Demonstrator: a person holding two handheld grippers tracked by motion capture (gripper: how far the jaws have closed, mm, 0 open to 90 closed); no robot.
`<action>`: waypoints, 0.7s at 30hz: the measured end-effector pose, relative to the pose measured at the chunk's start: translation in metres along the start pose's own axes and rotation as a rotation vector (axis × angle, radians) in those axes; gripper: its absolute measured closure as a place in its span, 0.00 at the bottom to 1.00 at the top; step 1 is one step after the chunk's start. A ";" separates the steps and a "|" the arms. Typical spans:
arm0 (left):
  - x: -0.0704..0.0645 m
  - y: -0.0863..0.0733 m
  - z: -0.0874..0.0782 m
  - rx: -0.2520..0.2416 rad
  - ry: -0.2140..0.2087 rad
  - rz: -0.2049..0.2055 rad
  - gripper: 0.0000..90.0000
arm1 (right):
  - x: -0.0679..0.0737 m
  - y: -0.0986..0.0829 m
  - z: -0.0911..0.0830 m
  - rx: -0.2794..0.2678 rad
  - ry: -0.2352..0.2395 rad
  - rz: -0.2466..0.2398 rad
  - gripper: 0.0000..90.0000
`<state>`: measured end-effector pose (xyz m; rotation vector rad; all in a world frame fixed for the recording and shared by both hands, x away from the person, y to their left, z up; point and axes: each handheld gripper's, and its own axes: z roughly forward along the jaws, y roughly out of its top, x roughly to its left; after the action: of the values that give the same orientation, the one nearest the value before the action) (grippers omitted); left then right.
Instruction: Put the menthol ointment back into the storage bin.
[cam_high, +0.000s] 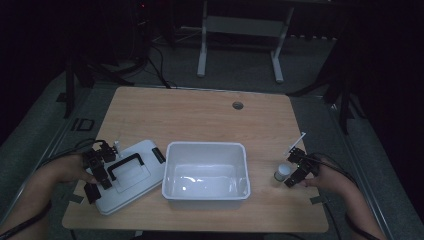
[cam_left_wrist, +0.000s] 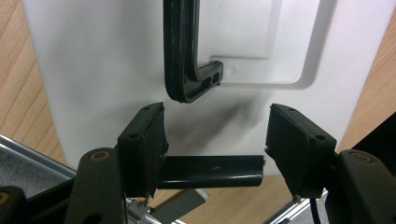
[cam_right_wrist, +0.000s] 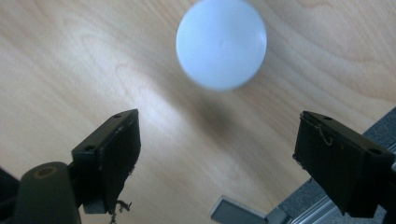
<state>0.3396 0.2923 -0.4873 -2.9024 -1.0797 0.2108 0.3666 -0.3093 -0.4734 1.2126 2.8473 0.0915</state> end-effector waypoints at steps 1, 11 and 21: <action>0.000 0.000 0.000 0.000 0.000 0.000 0.42 | 0.000 0.003 0.001 0.002 -0.002 -0.004 0.16; -0.001 0.000 -0.003 0.002 0.008 0.003 0.41 | 0.001 0.026 0.008 0.005 0.002 -0.020 0.19; 0.000 0.001 0.001 0.017 0.015 0.001 0.41 | 0.001 0.036 0.019 0.049 -0.010 -0.033 0.26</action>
<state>0.3399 0.2917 -0.4882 -2.8847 -1.0692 0.1965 0.3928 -0.2826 -0.4900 1.1709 2.8753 0.0146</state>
